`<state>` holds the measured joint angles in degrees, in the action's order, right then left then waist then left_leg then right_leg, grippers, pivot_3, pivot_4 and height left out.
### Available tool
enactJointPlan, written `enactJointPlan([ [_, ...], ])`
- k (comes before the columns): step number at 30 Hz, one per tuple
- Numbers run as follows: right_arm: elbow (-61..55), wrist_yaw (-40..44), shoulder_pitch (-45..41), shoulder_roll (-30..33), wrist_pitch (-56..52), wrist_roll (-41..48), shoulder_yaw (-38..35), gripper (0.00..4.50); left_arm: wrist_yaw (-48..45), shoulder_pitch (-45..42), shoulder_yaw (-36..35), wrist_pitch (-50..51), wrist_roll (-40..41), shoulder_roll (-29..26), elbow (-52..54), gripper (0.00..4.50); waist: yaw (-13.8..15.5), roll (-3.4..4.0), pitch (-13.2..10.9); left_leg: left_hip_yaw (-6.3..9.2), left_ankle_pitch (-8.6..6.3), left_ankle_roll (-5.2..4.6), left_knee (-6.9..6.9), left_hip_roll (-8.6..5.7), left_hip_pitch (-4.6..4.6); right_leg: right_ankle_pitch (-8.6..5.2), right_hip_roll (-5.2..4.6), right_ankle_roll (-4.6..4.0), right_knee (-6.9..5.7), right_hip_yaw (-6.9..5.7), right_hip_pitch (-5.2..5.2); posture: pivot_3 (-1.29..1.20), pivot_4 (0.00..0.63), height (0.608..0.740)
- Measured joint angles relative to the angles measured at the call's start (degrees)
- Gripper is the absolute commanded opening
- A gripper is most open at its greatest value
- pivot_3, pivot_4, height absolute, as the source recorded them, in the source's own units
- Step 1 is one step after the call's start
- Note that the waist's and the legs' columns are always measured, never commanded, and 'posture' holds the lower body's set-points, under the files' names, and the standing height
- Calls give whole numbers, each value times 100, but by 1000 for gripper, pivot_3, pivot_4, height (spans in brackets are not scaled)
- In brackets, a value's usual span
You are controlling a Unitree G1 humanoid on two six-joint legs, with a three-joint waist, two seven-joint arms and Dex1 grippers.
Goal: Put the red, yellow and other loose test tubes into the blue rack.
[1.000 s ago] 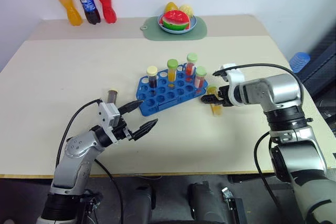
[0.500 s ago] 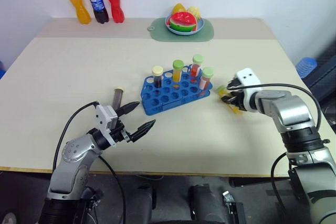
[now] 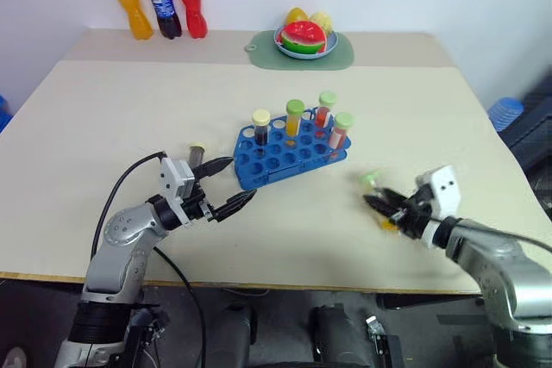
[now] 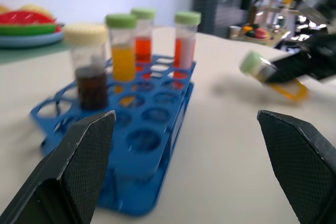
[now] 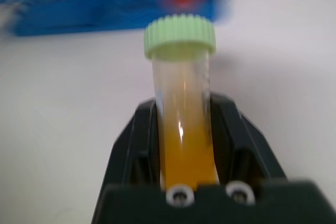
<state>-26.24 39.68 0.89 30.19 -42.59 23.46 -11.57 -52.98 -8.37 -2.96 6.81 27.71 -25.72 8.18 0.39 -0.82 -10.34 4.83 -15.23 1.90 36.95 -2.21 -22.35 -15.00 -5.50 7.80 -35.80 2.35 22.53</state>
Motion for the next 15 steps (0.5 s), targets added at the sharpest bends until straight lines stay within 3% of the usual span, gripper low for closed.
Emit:
enactJointPlan([
  [3, 237, 272, -114, -187, 863, -113, 439, 845, -61, -84, 4, 19, 2, -1, -56, 4500, -154, 1, -1, -2, 0, 0, 2, 5, 2, 0, 4, 0, -13, 7, 10, 0, 150, 740],
  [6, 866, 282, -862, -625, 1892, -444, 928, 845, -71, -102, -3, 38, 8, -2, -58, 4500, -242, 7, -5, 0, 0, 1, 0, 7, 1, 0, 8, -1, -30, 15, 23, 0, 150, 740],
  [15, 3039, -420, -2480, -2166, 4091, -1203, 1582, 845, 89, 221, -61, 80, 23, -23, 172, 4500, -236, 10, -7, 4, 5, 10, -7, 3, -11, 1, 2, -1, -33, 26, 48, 0, 150, 740],
])
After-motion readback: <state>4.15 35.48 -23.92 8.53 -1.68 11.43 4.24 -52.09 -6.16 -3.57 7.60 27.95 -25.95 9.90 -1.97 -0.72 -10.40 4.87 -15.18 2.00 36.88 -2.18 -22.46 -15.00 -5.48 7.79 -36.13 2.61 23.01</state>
